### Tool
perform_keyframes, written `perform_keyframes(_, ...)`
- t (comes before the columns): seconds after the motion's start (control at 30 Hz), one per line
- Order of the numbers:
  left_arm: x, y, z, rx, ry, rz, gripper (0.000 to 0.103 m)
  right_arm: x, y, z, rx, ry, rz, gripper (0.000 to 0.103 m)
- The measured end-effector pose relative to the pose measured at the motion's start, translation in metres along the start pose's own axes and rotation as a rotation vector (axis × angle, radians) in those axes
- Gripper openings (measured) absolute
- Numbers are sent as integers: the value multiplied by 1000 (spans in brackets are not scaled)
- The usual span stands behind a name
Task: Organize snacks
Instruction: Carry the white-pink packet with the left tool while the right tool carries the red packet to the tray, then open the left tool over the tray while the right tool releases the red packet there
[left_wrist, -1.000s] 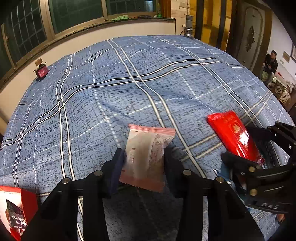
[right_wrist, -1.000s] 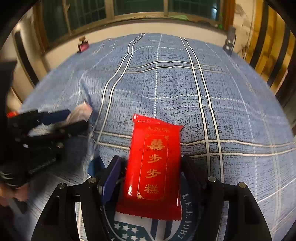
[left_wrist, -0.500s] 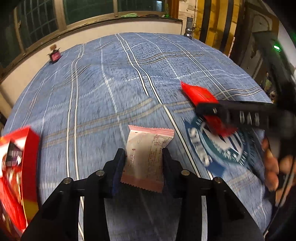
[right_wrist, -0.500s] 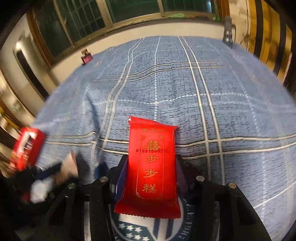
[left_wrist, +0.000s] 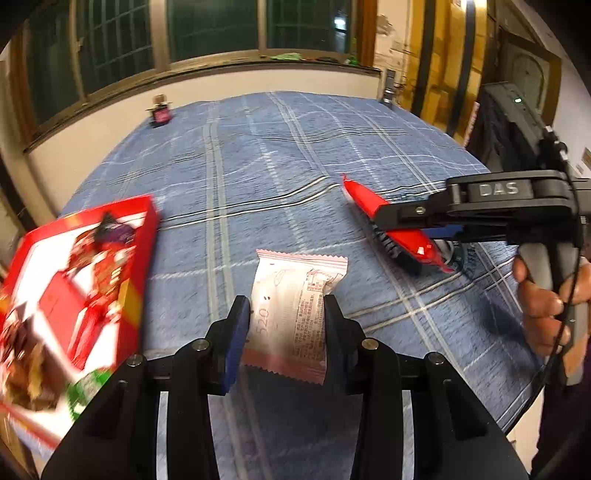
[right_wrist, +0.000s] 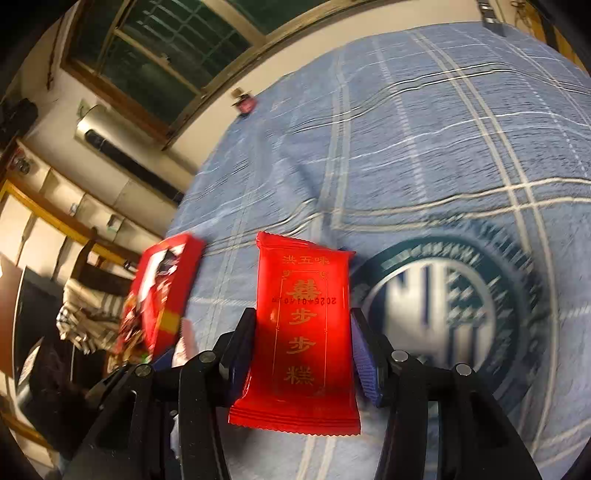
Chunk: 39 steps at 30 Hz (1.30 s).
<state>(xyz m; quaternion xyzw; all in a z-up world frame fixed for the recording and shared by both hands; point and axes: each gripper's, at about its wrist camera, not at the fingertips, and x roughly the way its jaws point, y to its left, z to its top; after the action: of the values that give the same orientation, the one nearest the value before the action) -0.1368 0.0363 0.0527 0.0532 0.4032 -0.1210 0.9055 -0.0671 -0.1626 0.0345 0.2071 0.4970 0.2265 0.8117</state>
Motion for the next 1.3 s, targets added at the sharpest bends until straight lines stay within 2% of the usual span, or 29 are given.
perform_keyframes(0.1,-12,13,-6,-27,-21,31,38,7,27,-7,-39,19,8,50)
perform_keyframes(0.43,-59,102,-27,-202,-104,151,38,42,107,-28,-162,89,17,50)
perform_keyframes(0.83,-70,192,-43,-333,-142,287,38,103,192,-29,-262,148,86,50)
perform_keyframes(1.1,-58,221,-41,-352,-133,330,38,133,233,-26,-336,107,93,50)
perform_keyframes(1.3,-44,234,-37,-353,-108,371,38,150,249,-29,-398,51,18,50)
